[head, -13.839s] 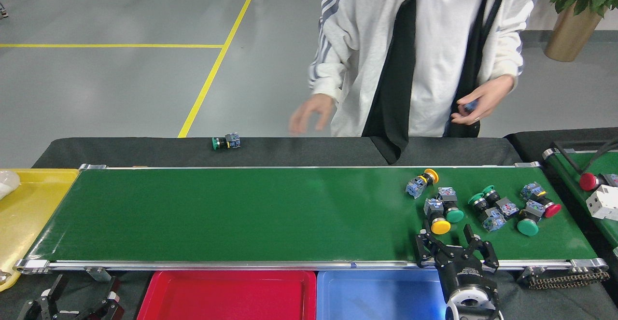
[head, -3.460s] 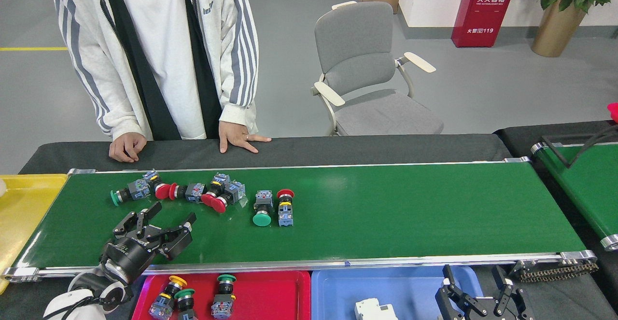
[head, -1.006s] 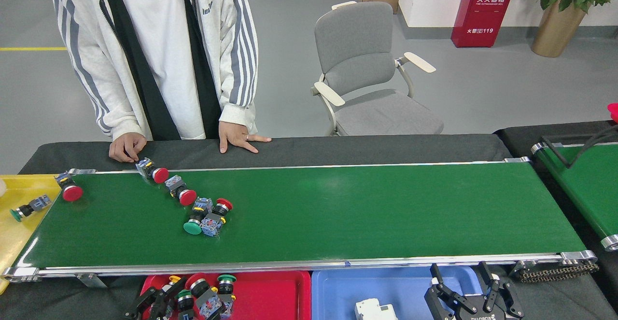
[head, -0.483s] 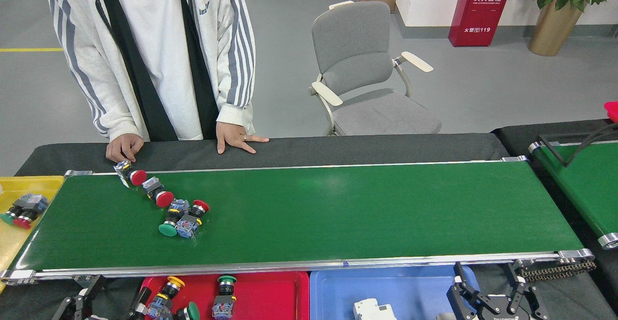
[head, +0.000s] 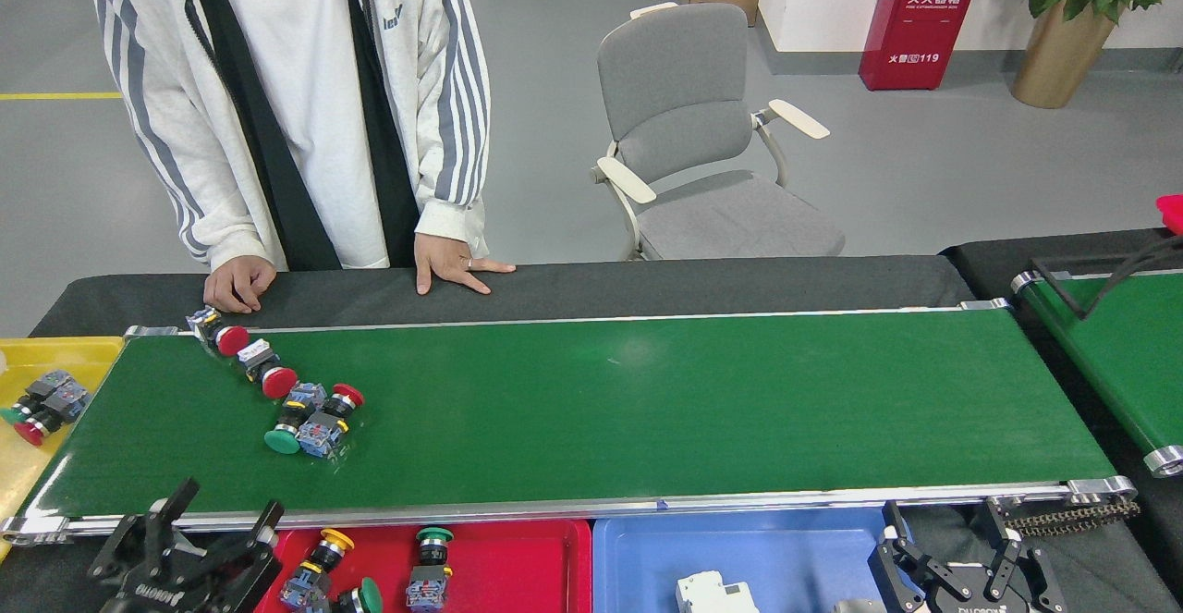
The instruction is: Pick switch part from conveyor to tray
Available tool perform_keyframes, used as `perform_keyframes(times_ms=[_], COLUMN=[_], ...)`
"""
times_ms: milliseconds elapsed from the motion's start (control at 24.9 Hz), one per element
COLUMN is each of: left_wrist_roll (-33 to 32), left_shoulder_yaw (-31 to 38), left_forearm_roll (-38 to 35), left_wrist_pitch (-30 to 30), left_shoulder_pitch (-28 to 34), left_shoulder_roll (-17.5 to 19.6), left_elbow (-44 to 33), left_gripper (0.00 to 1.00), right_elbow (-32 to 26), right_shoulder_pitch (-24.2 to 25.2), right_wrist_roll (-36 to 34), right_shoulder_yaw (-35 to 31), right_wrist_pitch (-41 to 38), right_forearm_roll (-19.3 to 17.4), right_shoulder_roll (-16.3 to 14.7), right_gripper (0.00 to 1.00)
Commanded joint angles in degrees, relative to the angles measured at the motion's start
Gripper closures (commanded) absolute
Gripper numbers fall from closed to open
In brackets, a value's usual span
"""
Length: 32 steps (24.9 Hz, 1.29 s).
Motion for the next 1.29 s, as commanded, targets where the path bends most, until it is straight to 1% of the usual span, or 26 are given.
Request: perform_keyframes(times_ms=[0, 161, 322, 523, 644, 724, 845, 885, 966, 1006, 1046, 1126, 1207, 1247], left_wrist_roll=[-0.6, -1.3, -1.3, -1.3, -1.3, -1.2, -0.8, -0.6, -0.5, -0.5, -0.4, -0.3, 0.3, 1.0], left_shoulder_yaw=[-0.3, -1.0, -1.6, -2.4, -4.7, -6.7, -9.0, -9.5, -10.0, -10.3, -10.4, -10.4, -10.4, -10.4], left_forearm_roll=[-0.1, -0.1, -0.1, -0.2, -0.1, -0.1, -0.1, -0.1, -0.1, 0.1, 0.5, 0.9, 1.9, 2.8], left_wrist_pitch=[0.0, 0.8, 1.2, 2.3, 5.3, 8.1, 12.9, 14.2, 14.3, 14.2, 14.2, 13.9, 12.7, 11.1], left_shoulder_pitch=[-2.0, -7.3, -9.5, -12.1, -15.7, -17.7, -21.2, -22.2, -22.6, -22.6, -22.6, -22.3, -21.1, -19.8], left_shoulder_roll=[1.9, 3.1, 4.9, 5.3, 6.3, 7.0, 7.1, 7.1, 7.1, 7.2, 6.9, 6.6, 6.5, 6.5], left_elbow=[2.2, 8.9, 12.8, 17.4, 22.4, 25.4, 29.8, 31.3, 32.5, 32.6, 32.7, 32.3, 31.3, 29.3], left_gripper=[0.0, 0.0, 0.0, 0.0, 0.0, 0.0, 0.01, 0.06, 0.37, 0.57, 0.71, 0.81, 0.86, 0.86], right_elbow=[-0.7, -0.6, -0.3, -0.3, -0.3, -0.3, -0.4, -0.4, -0.4, -0.4, -0.4, -0.4, -0.4, -0.4], right_shoulder_pitch=[-0.5, -0.3, -0.1, -0.2, -0.1, -0.1, -0.1, 0.0, 0.0, 0.0, 0.0, 0.0, 0.0, -0.1], right_wrist_roll=[-0.2, -0.2, -0.4, -0.4, -0.4, -0.2, -0.1, -0.1, -0.1, -0.1, -0.1, -0.1, -0.1, 0.0], right_shoulder_yaw=[-0.3, -0.3, -0.3, -0.3, -0.3, -0.2, -0.2, -0.2, -0.2, -0.1, -0.1, -0.1, -0.1, -0.1], right_wrist_pitch=[-0.1, -0.1, -0.3, -0.3, -0.4, -1.1, -2.3, -2.3, -2.3, -2.4, -2.4, -2.4, -2.4, -2.4], right_forearm_roll=[-0.1, -0.1, -0.1, -0.1, -0.1, -0.1, -0.1, -0.1, -0.1, -0.1, -0.1, -0.1, -0.1, -0.1], right_shoulder_roll=[0.1, 0.1, -0.3, -0.3, -0.4, -0.4, -0.1, 0.0, 0.0, 0.0, -0.1, -0.3, -0.2, 0.0], right_gripper=[0.01, 0.01, 0.01, 0.01, 0.01, 0.01, 0.01, 0.01, 0.01, 0.01, 0.01, 0.01, 0.01, 0.01])
